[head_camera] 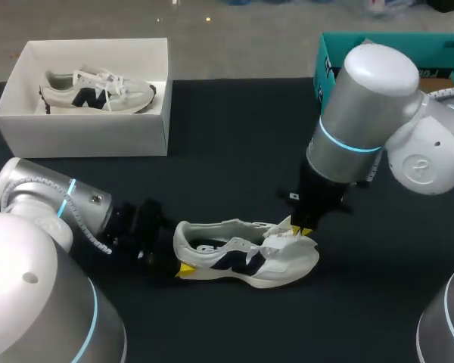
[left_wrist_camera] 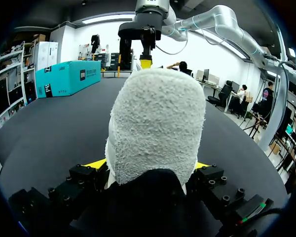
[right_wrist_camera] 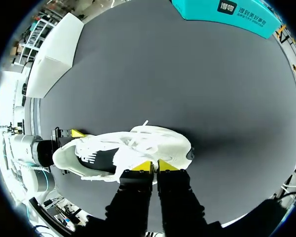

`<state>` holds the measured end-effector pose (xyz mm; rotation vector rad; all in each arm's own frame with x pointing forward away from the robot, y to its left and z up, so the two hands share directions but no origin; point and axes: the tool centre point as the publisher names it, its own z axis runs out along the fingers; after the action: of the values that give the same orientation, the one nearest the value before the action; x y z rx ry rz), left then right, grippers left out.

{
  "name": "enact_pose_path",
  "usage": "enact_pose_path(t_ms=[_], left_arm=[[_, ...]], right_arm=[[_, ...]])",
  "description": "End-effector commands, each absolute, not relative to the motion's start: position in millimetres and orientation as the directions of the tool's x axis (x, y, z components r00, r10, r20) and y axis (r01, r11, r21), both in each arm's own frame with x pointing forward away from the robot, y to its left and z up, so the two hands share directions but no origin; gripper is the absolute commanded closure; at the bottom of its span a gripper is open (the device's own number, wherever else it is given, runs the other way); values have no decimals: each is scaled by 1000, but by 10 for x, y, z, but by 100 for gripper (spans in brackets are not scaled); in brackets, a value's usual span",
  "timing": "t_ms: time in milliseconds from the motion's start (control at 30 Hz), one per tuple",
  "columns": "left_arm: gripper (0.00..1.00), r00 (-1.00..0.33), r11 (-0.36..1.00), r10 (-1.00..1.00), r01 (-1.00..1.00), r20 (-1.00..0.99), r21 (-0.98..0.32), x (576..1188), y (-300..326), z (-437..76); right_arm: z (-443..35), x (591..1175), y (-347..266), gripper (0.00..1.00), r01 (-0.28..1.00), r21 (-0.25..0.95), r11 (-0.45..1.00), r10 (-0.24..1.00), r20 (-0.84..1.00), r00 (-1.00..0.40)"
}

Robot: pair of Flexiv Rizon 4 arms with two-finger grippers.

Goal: Take the shoe out of the shoebox, open the shoe tongue, remove and reinsert the insole, then place the shoe into the shoebox

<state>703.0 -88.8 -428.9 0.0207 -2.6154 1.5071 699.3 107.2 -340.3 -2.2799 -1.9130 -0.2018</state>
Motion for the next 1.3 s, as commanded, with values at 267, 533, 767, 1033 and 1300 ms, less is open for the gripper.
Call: enact_pose_path(t_ms=[267,533,767,1033,1300], left_arm=[[100,-992,506,49,-74,114,-859,7019,-898,-4321],[100,-992,506,49,-74,114,-859,7019,-898,-4321],[100,-992,506,49,-74,114,-859,7019,-898,-4321],[100,-992,506,49,-74,114,-859,7019,-898,-4321],[100,-992,506,49,-74,114,-859,7019,-898,-4321]], right_arm=[[-3163,6934,1016,0,985,43,-166,954,259,150],[-2793,6945,1088,0,982,183,-49,977,215,9],[-2515,6951,1242,0,968,243,62,968,223,-118],[-2407,6864,1515,0,883,359,303,921,128,-368],[-2320,6684,1579,0,623,520,584,728,4,-686]])
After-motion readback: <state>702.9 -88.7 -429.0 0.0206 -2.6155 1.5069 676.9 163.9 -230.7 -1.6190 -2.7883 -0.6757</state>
